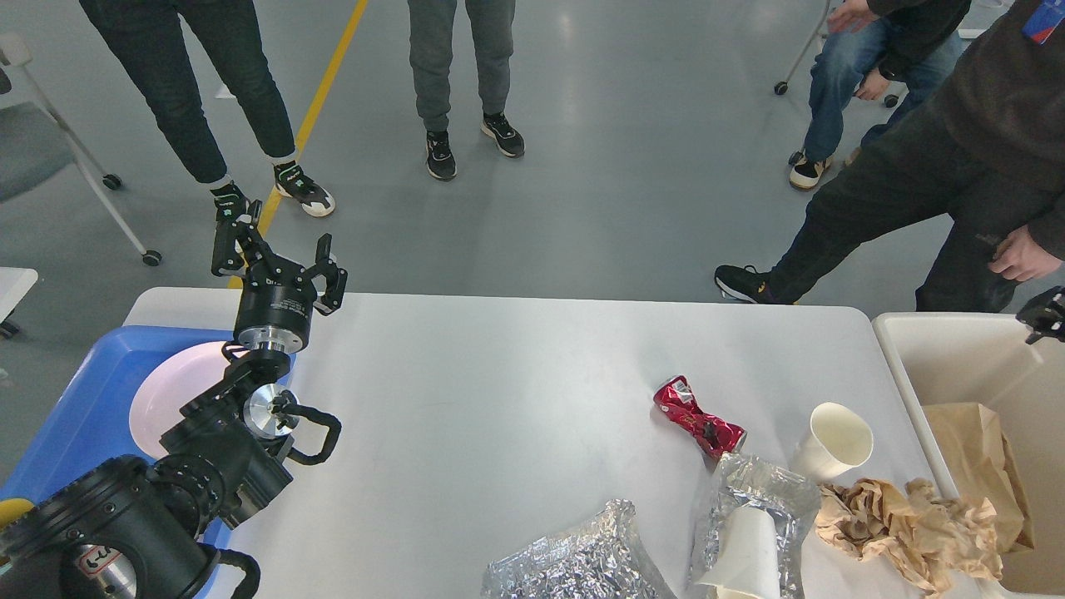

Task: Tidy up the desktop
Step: 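Lower the right gripper toward the white paper cup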

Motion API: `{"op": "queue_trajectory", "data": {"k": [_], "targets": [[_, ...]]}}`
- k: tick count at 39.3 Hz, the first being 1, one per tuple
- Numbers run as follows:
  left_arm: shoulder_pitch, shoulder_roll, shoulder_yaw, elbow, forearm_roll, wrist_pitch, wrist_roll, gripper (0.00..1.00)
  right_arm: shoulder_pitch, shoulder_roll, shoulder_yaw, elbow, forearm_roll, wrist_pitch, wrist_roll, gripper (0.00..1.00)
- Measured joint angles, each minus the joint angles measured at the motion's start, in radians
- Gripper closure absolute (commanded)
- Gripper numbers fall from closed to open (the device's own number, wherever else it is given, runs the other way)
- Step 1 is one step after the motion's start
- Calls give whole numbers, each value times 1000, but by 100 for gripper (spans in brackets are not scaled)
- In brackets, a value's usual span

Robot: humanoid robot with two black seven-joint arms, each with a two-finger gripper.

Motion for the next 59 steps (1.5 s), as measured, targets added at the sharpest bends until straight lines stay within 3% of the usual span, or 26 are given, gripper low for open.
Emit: {"op": "queue_trajectory", "data": {"k": [6,17,37,59], "targets": [[0,0,0,0,0,0,0,3,114,7,-1,44,47,170,1,0],[0,0,0,0,0,0,0,3,264,57,2,136,45,273,2,0],[0,0,0,0,0,0,-1,3,280,174,30,345,-161,273,3,0],[0,-1,0,0,0,0,0,3,19,161,109,307,-173,256,-3,0]]}}
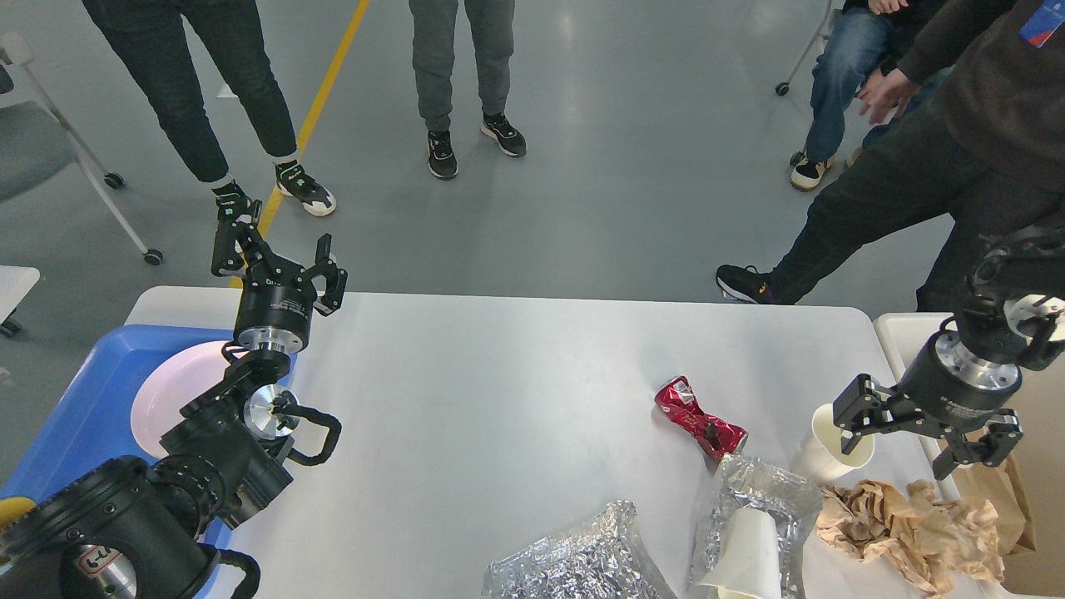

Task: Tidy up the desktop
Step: 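Lower the right gripper toward the white paper cup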

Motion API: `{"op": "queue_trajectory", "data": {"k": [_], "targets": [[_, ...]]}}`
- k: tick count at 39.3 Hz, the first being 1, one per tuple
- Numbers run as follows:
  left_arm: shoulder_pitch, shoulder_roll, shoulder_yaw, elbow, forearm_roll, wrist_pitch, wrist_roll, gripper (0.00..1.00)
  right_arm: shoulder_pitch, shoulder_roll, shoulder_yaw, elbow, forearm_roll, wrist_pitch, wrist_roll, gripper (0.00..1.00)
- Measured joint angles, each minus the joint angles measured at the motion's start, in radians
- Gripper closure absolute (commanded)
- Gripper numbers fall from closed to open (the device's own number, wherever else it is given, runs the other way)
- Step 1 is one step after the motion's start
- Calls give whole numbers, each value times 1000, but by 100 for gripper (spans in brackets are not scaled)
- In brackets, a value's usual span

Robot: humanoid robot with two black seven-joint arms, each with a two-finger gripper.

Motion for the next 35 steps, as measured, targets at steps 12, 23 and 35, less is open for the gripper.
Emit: {"op": "queue_trajectory", "data": {"k": [12,23,35], "targets": [[0,0,0,0,0,0,-1,3,-132,0,96,-104,-2,-133,-3,0],[0,1,0,0,1,0,-1,3,-221,9,104,-204,-5,-235,-2,0],[0,1,0,0,1,0,-1,3,-272,13,120,-225,-5,-248,1,0]]}}
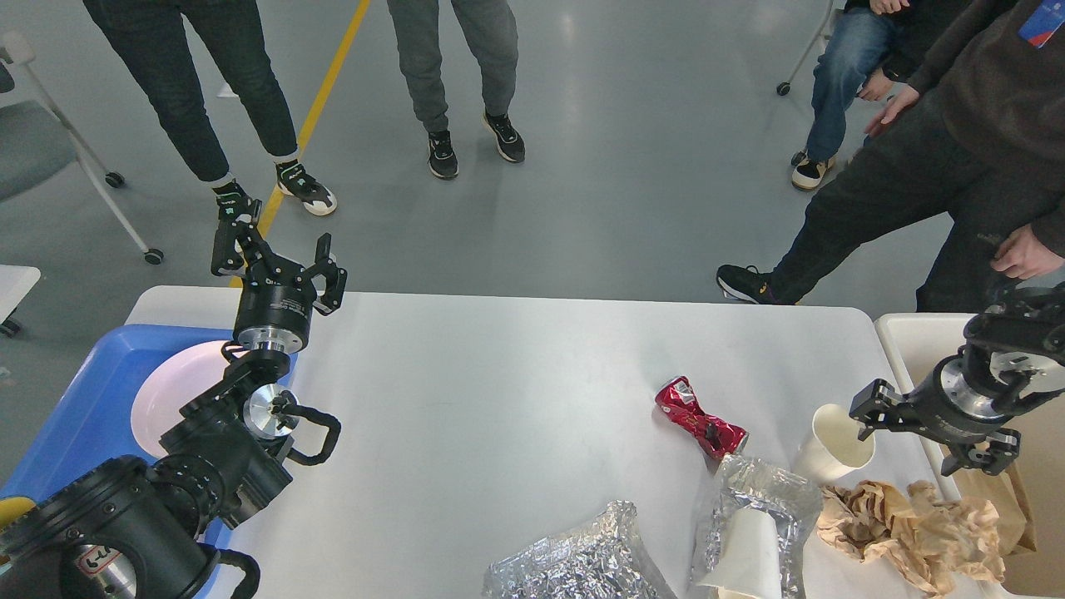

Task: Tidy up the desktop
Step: 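Lower the right gripper toward the white paper cup, then grasp the white paper cup with the right gripper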

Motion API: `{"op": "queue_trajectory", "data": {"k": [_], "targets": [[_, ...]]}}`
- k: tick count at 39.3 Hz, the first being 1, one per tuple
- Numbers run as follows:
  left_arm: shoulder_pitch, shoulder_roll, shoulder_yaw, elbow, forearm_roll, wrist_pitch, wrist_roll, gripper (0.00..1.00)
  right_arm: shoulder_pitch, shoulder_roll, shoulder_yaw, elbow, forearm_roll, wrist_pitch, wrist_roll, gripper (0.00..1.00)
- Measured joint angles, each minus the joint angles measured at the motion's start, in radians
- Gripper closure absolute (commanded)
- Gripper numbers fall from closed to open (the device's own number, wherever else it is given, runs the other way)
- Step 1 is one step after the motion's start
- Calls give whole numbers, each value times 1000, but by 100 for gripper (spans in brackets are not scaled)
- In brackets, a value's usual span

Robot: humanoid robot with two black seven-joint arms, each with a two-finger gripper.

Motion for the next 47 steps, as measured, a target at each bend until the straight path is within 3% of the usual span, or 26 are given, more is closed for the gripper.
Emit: {"op": "queue_trajectory", "data": {"k": [6,13,17,20,25,29,36,47], "targets": [[0,0,0,0,-1,0,0,3,-5,9,10,6,5,0,1,0],[0,0,0,0,-1,0,0,3,-8,26,22,9,10,-1,2,12],[0,0,0,0,-1,0,0,3,-23,40,44,9,12,1,2,27],[0,0,0,0,-1,0,0,3,-36,49,54,9,12,1,2,49],[0,0,0,0,0,0,0,3,-43,51,58,8,12,6,2,61],[0,0,0,0,0,0,0,3,-44,51,58,5,13,8,2,80],[0,0,0,0,0,0,0,3,-43,51,60,5,15,12,2,99],[0,0,0,0,0,0,0,3,-39,50,70,4,53,60,-3,100]]}}
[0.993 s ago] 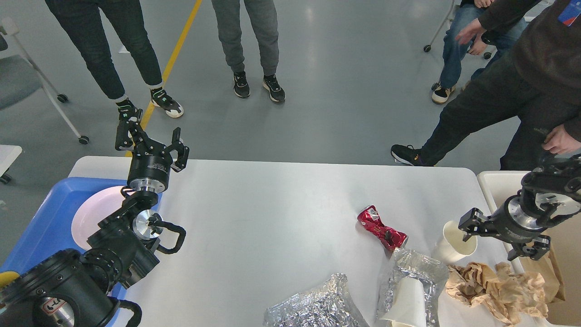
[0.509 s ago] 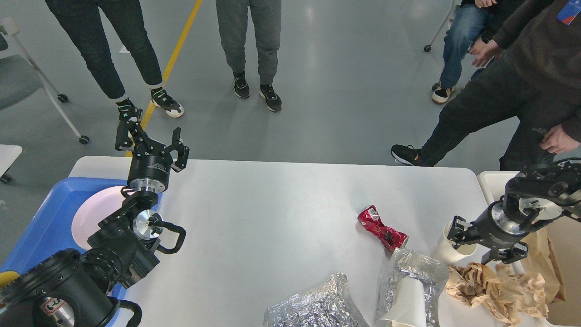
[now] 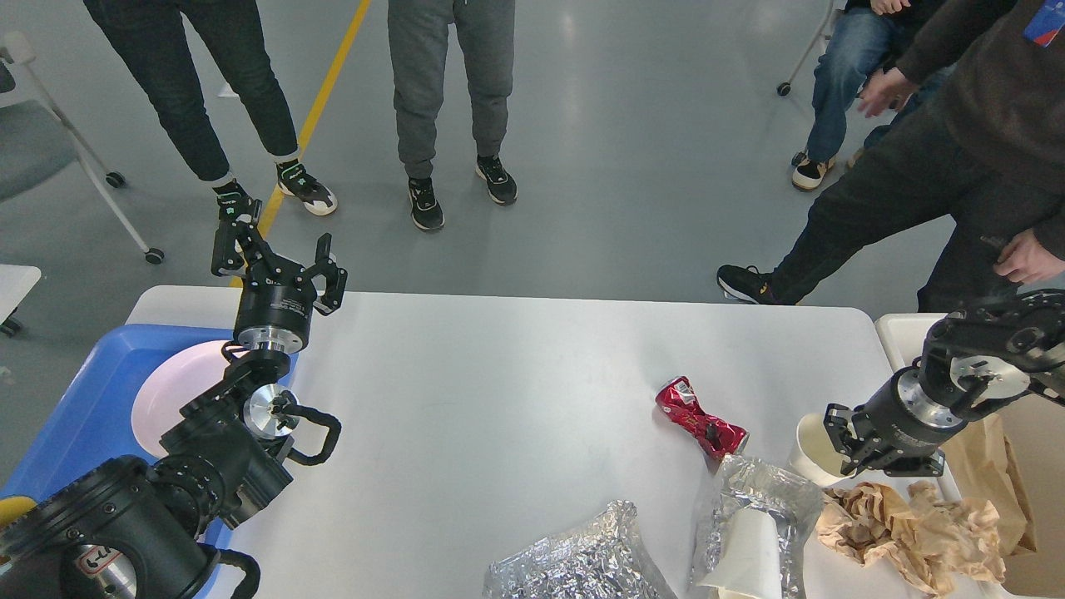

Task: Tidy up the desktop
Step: 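Grasp the white paper cup with the right gripper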

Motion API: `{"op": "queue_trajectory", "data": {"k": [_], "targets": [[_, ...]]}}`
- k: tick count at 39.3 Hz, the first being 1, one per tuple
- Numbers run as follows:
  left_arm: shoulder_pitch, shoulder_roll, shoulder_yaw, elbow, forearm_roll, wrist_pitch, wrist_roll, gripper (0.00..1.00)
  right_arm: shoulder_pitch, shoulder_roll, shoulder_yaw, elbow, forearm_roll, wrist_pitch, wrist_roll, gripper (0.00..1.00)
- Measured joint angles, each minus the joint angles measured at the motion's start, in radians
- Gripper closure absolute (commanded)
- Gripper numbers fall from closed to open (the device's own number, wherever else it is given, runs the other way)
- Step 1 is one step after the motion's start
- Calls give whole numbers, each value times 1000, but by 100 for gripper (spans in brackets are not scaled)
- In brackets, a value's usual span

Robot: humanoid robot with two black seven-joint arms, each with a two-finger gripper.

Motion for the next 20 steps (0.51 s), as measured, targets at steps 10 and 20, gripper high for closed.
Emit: {"op": "queue_trajectory", "data": {"k": [10,20], "targets": [[0,0,0,0,-1,0,0,3,16,-1,4,-1,37,42,-1,100],[0,0,0,0,0,0,1,3,175,-59,21,6,123,272,0,100]]}}
